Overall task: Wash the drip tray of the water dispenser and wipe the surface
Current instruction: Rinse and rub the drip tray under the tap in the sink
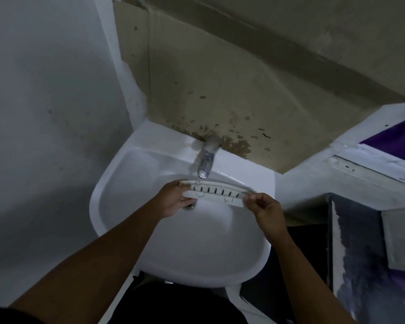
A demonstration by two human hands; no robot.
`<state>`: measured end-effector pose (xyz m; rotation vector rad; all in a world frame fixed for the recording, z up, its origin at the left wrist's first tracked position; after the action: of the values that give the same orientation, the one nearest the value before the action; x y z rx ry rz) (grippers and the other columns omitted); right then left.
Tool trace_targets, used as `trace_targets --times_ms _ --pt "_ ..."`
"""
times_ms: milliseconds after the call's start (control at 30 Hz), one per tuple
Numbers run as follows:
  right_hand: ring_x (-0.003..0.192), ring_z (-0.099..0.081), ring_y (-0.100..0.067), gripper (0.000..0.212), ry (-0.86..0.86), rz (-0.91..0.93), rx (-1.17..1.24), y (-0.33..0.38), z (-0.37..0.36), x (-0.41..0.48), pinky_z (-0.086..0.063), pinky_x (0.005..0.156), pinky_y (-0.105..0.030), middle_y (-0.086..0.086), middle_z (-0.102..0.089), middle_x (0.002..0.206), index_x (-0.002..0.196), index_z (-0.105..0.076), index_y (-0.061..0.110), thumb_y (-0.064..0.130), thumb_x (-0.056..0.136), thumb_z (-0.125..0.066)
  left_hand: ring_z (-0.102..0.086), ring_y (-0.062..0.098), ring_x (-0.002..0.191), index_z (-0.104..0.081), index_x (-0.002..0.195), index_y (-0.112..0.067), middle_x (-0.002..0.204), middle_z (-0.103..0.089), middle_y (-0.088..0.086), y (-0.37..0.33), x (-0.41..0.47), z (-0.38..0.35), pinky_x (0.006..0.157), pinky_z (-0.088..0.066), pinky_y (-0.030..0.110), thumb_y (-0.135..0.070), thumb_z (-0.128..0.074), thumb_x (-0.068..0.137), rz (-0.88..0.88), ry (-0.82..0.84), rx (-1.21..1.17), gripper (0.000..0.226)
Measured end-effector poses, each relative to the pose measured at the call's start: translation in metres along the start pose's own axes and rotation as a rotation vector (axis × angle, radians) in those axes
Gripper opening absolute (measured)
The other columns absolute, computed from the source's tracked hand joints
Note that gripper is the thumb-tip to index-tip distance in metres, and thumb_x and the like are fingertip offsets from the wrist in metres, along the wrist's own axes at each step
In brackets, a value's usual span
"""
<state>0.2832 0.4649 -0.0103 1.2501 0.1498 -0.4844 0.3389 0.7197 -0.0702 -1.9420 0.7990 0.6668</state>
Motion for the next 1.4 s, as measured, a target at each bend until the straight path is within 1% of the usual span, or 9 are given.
trace_targets --times_ms 167,433,567,700,800,967,1100,1300,1400 --pt "0.106 -0.068 -0.018 0.024 0.043 -0.004 0.081 0.006 -0.017 0.011 -0.056 0.092 -0.038 -0.001 -0.070 0.118 0.108 -0.063 0.013 0.001 0.087 -0.066 -0.066 0.035 0.092 -0.056 0.100 -0.007 0.109 -0.060 0.022 -0.005 -0.008 0.008 0.066 -0.060 0.038 0.005 -0.065 0.083 -0.055 -0.051 -0.020 0.024" --pt "0.103 -0.065 -0.030 0.029 0.078 -0.064 0.081 0.014 -0.060 0.043 -0.059 0.080 -0.039 -0.018 -0.065 0.118 0.111 -0.063 0.014 -0.005 0.089 -0.055 -0.069 0.029 0.095 -0.065 0.106 -0.001 0.110 -0.067 0.021 -0.010 -0.020 0.029 0.074 -0.060 0.033 0.003 -0.075 0.076 -0.149 -0.109 0.044 0.033" --pt "0.088 -0.065 -0.019 0.032 0.062 0.038 -0.113 0.020 -0.082 0.048 -0.056 0.086 -0.047 0.002 -0.068 0.105 0.107 -0.064 0.017 0.020 0.079 -0.079 -0.068 0.017 0.085 -0.065 0.107 -0.005 0.100 -0.069 0.010 -0.016 -0.029 0.040 0.066 -0.057 0.026 -0.005 -0.077 0.075 -0.184 -0.159 0.094 0.034" --pt "0.086 -0.064 -0.008 0.055 0.155 -0.046 -0.249 0.025 -0.107 0.046 -0.054 0.077 -0.027 0.011 -0.066 0.100 0.108 -0.062 0.023 0.042 0.063 -0.087 -0.065 0.018 0.081 -0.066 0.111 -0.005 0.101 -0.068 0.012 -0.018 -0.035 0.054 0.060 -0.054 0.023 -0.011 -0.076 0.077 -0.252 -0.208 0.150 0.036" --pt "0.086 -0.069 -0.013 0.058 0.221 -0.095 -0.281 0.017 -0.122 0.048 -0.059 0.081 -0.039 0.007 -0.073 0.096 0.099 -0.068 0.026 0.060 0.054 -0.083 -0.065 0.019 0.078 -0.069 0.109 -0.008 0.098 -0.070 0.012 -0.017 -0.040 0.065 0.059 -0.053 0.025 -0.012 -0.076 0.077 -0.260 -0.248 0.164 0.033" --pt "0.084 -0.073 -0.028 0.030 0.256 -0.156 -0.149 0.020 -0.136 0.050 -0.061 0.076 -0.043 -0.018 -0.073 0.102 0.104 -0.070 0.003 0.027 0.087 -0.071 -0.056 0.015 0.068 -0.072 0.103 -0.008 0.085 -0.067 0.008 -0.014 -0.049 0.086 0.051 -0.045 0.022 -0.006 -0.069 0.083 -0.218 -0.268 0.024 0.020" --pt "0.089 -0.069 -0.027 0.004 0.317 -0.136 -0.147 0.026 -0.150 0.047 -0.057 0.086 -0.050 -0.014 -0.070 0.101 0.092 -0.064 0.021 0.019 0.094 -0.061 -0.060 0.016 0.068 -0.070 0.106 -0.005 0.088 -0.069 0.012 -0.013 -0.052 0.093 0.050 -0.047 0.020 -0.002 -0.069 0.082 -0.219 -0.310 -0.074 0.024" --pt "0.087 -0.064 -0.014 0.038 0.291 -0.149 -0.137 0.032 -0.160 0.040 -0.053 0.081 -0.029 0.009 -0.065 0.088 0.092 -0.060 0.021 0.033 0.067 -0.087 -0.065 0.021 0.087 -0.062 0.118 -0.006 0.107 -0.067 0.015 -0.008 -0.054 0.090 0.063 -0.056 0.024 -0.003 -0.063 0.087 -0.232 -0.220 -0.094 0.031" --pt "0.089 -0.070 -0.020 0.047 0.212 -0.164 -0.202 0.027 -0.156 0.047 -0.058 0.082 -0.038 0.001 -0.073 0.092 0.090 -0.068 0.024 0.058 0.060 -0.080 -0.066 0.021 0.091 -0.059 0.121 -0.005 0.111 -0.065 0.015 -0.007 -0.054 0.090 0.066 -0.057 0.023 -0.001 -0.059 0.089 -0.248 -0.177 -0.073 0.033"
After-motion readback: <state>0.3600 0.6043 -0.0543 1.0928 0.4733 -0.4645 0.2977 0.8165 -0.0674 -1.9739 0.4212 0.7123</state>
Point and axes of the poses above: each hand's wrist, its own x-axis towards the middle knuckle, its own z-axis out of the back of the hand, y = z × x, the point moved 3 cm from there along x, towards the middle knuckle
